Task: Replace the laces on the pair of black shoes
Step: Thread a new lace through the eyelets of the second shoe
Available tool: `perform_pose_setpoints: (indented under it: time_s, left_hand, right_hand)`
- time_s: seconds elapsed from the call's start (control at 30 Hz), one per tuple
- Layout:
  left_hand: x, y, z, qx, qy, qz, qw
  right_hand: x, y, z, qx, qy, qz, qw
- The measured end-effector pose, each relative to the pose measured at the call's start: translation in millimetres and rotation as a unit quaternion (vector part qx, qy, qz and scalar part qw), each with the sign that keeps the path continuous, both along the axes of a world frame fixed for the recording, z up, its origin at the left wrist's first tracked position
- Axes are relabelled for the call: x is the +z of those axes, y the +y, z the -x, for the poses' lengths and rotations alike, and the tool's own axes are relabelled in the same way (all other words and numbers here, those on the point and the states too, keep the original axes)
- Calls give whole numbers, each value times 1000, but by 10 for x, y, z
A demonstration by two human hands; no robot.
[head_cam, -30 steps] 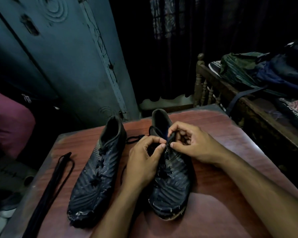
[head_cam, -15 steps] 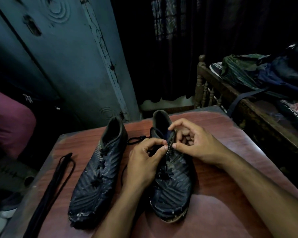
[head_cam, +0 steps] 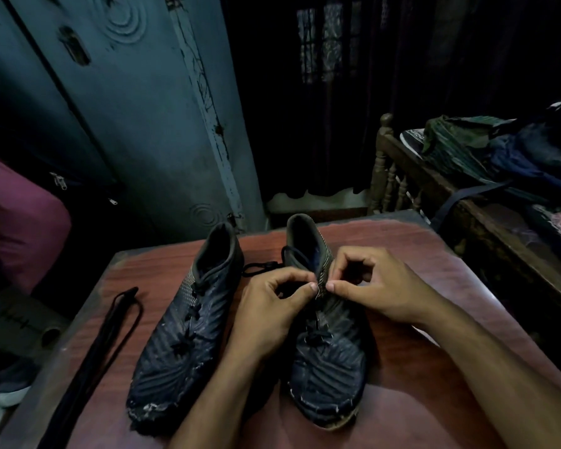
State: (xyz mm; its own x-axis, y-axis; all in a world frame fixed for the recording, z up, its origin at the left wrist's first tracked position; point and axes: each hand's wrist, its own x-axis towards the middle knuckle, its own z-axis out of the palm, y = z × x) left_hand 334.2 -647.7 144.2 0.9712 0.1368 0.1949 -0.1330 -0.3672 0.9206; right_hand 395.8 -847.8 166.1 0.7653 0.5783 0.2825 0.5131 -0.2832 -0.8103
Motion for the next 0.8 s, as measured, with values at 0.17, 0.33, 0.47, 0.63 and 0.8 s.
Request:
perform_pose_setpoints:
  time_s: [0.17, 0.33, 0.47, 0.63, 0.8]
  left_hand:
    - [38, -11, 21, 0, -9, -9, 1000]
    - [76, -34, 61, 20, -52, -18, 998]
    - [91, -5, 52, 67, -136, -30, 988]
    - [37, 22, 11, 70, -129, -17, 989]
    - [-22, 1, -29, 74, -103, 13, 992]
  right_hand:
    - [37, -24, -5, 17, 105, -133, 985]
    - [99, -28, -13, -8, 211, -346, 914]
    - [145, -84, -86, -76, 238, -441, 862]
    - [-7, -137, -208, -206, 88, -266, 937]
    - [17, -94, -68, -53, -37, 137, 989]
